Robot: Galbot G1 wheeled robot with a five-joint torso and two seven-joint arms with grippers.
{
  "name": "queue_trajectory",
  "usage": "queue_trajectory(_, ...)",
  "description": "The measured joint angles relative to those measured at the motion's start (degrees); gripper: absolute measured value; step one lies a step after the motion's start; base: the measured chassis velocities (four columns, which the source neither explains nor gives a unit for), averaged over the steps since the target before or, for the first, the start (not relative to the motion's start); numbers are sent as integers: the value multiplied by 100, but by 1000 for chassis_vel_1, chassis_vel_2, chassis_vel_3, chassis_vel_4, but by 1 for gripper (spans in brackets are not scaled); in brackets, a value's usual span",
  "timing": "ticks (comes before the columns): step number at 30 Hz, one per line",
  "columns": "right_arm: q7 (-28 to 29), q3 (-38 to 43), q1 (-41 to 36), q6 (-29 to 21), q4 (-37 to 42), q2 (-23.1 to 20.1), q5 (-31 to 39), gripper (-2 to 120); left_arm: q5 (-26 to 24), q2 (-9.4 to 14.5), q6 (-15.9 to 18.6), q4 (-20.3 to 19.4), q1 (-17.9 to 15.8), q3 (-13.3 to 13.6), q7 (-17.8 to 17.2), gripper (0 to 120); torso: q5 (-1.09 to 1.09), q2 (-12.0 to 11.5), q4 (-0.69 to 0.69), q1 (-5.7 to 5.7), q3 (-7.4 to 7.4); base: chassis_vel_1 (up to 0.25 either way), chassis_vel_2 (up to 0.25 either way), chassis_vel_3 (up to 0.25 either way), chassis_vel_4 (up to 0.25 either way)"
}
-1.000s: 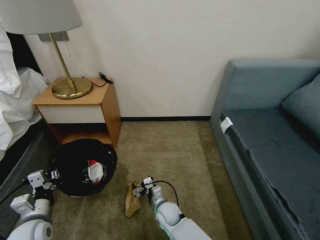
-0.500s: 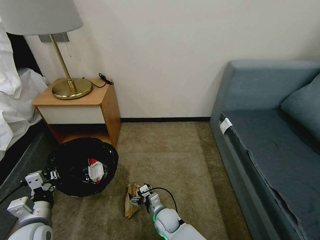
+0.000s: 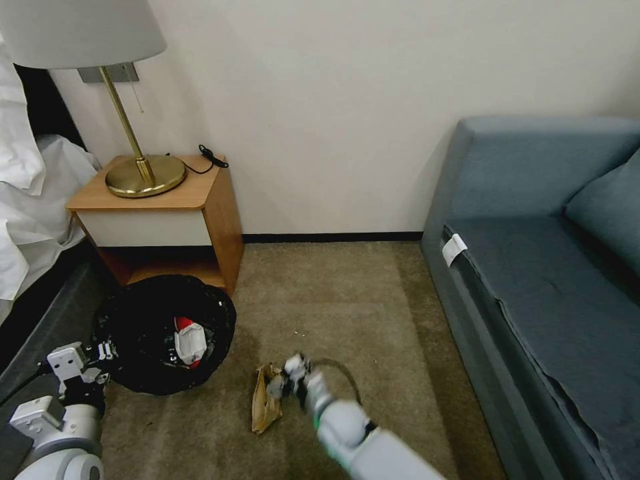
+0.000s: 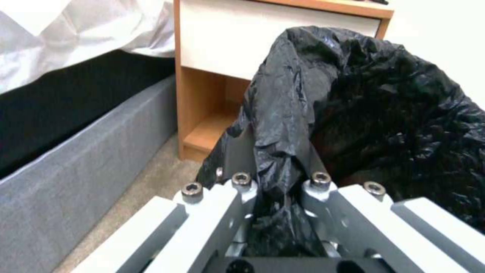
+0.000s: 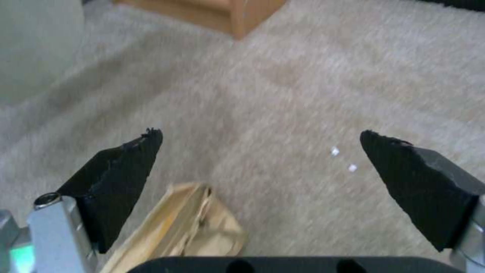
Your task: Pick up the trash bin, then pick up the garbage on the floor and place it into the trash bin.
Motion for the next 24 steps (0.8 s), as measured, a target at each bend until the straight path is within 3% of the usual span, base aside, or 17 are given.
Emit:
queue_trajectory(7,-44,-225,98,-267,251,-241,277,100,11,8,39,-4,-47,6,-9,5,-7,1,-1,0,-1,0,0,0,0)
queue_trajectory(13,-298,-512,194,-814,412,-339,703,100,51,8,64,24,-80,19,-10,5,-8,2,-1,0,-1,0,0,0,0)
queue_trajectory(17,-603,-841,509,-1383,612,-572,1214,100,110,-1,88,25,-106,51,-2,5,-8,2,-1,0,-2,0,0,0,0)
queue_trajectory(24,-825,-1440,1097,-1717,515,-733,1670,100,198,-23,133,2,-155,89,24,5,-9,3,-1,0,-1,0,0,0,0)
